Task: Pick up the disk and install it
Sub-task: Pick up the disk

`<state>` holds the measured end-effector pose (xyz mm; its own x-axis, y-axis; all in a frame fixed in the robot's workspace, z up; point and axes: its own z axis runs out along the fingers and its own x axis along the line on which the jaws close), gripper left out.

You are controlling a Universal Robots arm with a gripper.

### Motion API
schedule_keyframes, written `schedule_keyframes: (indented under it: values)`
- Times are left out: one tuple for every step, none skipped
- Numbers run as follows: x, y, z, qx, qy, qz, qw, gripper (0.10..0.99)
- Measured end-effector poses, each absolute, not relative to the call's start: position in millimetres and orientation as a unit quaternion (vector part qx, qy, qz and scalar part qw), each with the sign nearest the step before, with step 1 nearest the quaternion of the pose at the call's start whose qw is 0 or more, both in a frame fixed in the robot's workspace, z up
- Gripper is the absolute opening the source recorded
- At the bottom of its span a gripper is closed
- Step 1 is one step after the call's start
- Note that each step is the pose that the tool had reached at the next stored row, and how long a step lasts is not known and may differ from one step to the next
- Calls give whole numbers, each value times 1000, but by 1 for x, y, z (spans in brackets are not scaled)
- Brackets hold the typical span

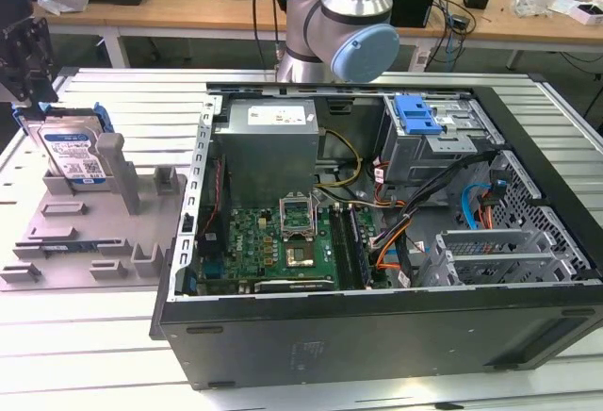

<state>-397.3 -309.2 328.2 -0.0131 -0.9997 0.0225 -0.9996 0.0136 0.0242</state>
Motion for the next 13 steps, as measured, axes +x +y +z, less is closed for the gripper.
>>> schedule_keyframes:
  values:
    - [-398,-309,327,702,-712,-1,17,482]
    - [-398,-309,327,703,-711,-1,17,482]
    - [-398,-309,326,703,-711,-1,17,482]
    - [-398,-309,325,703,-711,0,17,482]
    - [-399,-309,324,703,-711,0,17,482]
    - [-399,-309,324,703,-711,0,17,482]
    - [-399,-309,323,703,-711,0,17,482]
    - [-400,-309,322,703,-710,0,17,482]
    - [-400,-309,321,704,-710,0,17,482]
    - [-400,-309,320,704,-710,0,17,482]
    - [-401,-309,320,704,-710,0,18,482]
    - [-401,-309,319,704,-710,0,18,482]
    - [-401,-309,318,704,-710,0,18,482]
